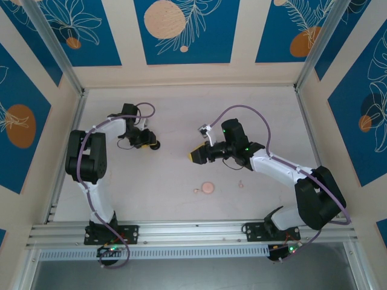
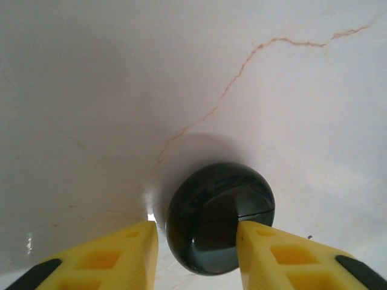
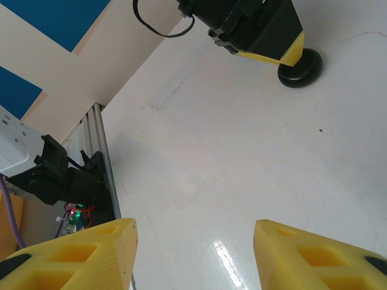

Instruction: Insert wireless bluetooth earbuds into charging case

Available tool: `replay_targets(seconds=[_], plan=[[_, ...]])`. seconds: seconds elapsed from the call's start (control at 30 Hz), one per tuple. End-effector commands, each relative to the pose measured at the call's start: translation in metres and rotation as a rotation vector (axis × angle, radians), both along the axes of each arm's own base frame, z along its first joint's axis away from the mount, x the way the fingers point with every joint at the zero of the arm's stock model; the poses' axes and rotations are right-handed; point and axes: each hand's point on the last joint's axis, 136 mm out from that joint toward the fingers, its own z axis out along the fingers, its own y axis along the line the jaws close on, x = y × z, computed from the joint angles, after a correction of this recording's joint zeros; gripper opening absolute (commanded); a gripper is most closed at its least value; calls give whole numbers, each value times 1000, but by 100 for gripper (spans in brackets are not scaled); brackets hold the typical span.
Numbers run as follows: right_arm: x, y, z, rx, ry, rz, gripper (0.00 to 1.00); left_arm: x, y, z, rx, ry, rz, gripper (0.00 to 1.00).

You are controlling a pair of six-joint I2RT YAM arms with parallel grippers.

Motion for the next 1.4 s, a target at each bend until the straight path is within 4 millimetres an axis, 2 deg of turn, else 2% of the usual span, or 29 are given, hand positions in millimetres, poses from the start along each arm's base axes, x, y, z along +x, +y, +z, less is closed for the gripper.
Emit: replay_targets(seconds=[0.0, 0.3, 0.53, 0.77, 0.9, 1.07, 1.37], plan=[[2, 5, 9, 3, -24, 13, 54, 1, -1, -3, -23, 5, -15, 34], [3, 3, 6, -24, -12, -3, 54, -5, 0, 10, -28, -26, -12, 34], [2, -9, -9, -184, 34, -55, 54, -12, 14, 37, 45, -115, 25, 38], [-6, -41, -34, -498, 144, -177, 54, -32, 18, 65, 134, -219, 43, 41], [-23, -67, -50, -696, 313, -258, 55, -51, 15, 73, 168, -255, 28, 41], [-50, -97, -73, -932, 521, -355, 58, -73, 7, 62, 173, -260, 11, 41], [-78, -80, -101, -993, 681, -346, 61, -96, -7, 25, 153, -186, -33, 41]])
